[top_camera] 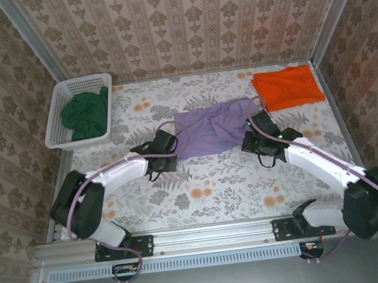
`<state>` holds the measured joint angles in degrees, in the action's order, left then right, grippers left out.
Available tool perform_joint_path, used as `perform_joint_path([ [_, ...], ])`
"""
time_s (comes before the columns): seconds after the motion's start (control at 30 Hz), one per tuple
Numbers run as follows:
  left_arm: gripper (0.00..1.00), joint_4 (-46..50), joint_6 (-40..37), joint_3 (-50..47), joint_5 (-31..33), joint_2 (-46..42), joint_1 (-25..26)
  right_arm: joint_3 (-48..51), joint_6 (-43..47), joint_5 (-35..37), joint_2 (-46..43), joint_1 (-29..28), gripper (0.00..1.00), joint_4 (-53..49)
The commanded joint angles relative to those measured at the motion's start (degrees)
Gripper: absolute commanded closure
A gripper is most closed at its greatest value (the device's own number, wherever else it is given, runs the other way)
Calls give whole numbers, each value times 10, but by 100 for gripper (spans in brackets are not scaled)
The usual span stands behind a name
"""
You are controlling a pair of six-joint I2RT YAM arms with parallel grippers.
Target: Fold and stack the t-shirts
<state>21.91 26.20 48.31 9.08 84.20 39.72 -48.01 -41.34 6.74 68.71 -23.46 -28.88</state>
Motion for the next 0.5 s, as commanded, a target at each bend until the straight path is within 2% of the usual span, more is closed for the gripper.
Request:
perform_joint_path([
  [0.0,100,3,13,-2,26,-95,1,-43,23,13,-57,10,100,-64],
  [0.17,100,19,10,16,60,-238,1,-95,33,28,-138,22,100,-90],
  [0.47,100,57,4,88,122,-415,0,-184,47,64,-225,40,100,-87],
])
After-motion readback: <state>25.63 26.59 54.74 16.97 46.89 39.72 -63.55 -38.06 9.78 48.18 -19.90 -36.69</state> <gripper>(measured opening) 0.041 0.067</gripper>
